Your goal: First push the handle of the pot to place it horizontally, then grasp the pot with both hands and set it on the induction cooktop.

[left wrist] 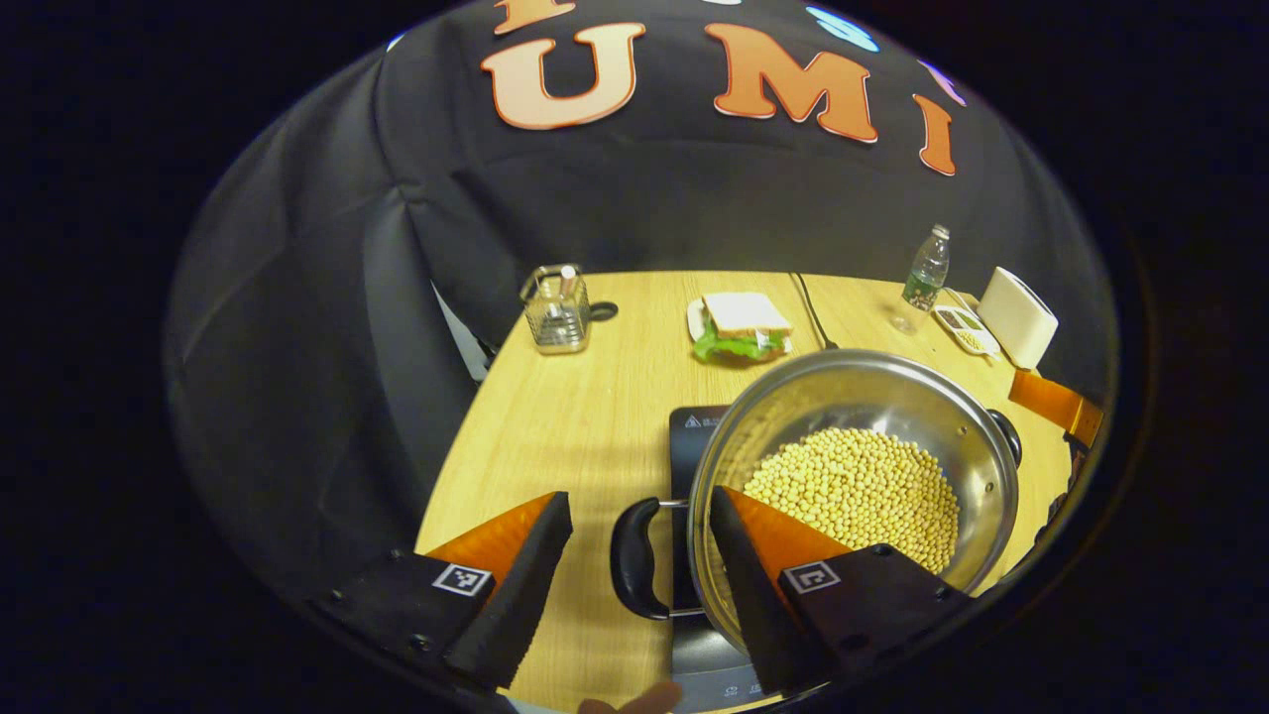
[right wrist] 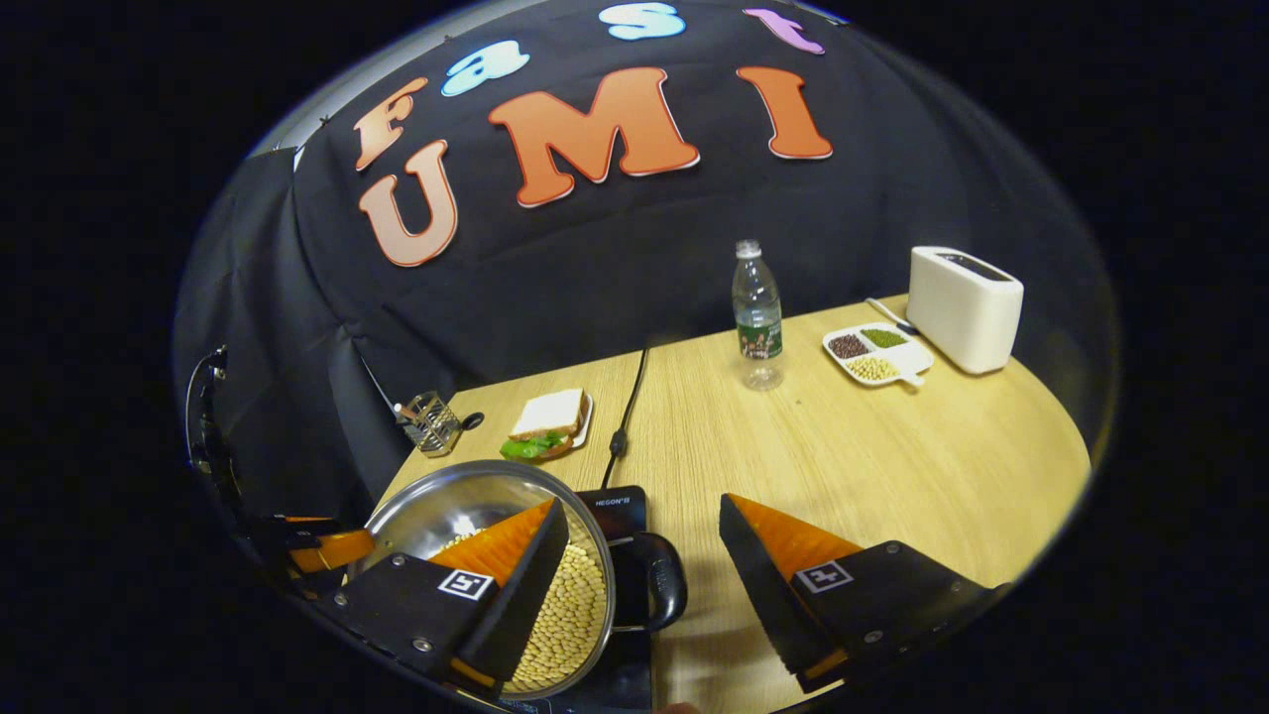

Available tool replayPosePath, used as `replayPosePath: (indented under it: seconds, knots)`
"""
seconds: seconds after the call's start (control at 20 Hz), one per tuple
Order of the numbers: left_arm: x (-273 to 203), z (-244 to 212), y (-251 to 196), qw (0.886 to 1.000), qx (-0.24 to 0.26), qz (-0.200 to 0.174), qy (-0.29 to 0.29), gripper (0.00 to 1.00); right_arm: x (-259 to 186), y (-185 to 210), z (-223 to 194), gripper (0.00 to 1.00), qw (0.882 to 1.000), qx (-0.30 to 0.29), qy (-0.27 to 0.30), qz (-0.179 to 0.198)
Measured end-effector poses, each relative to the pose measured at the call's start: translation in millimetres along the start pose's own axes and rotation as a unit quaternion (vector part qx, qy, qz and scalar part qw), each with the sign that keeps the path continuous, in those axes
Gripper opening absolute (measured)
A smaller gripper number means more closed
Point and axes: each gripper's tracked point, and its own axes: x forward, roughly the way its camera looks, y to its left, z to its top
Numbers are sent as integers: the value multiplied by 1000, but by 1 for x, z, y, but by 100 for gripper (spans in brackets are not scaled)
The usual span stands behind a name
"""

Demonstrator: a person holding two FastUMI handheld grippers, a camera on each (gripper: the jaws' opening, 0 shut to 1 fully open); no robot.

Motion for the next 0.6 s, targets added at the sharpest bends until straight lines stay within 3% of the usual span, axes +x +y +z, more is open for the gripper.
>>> replayPosePath:
  seconds: [0.15,0.35,0.6]
  knots:
    - [-36,29,-8,998,2,29,-49,98,-25,-11,31,95,999,-8,-41,5]
    - [-92,70,-35,990,17,53,-131,97,-65,-37,69,95,996,-24,-86,0]
    - [-153,111,-114,978,7,8,-207,97,-108,-81,101,95,991,-30,-131,-10]
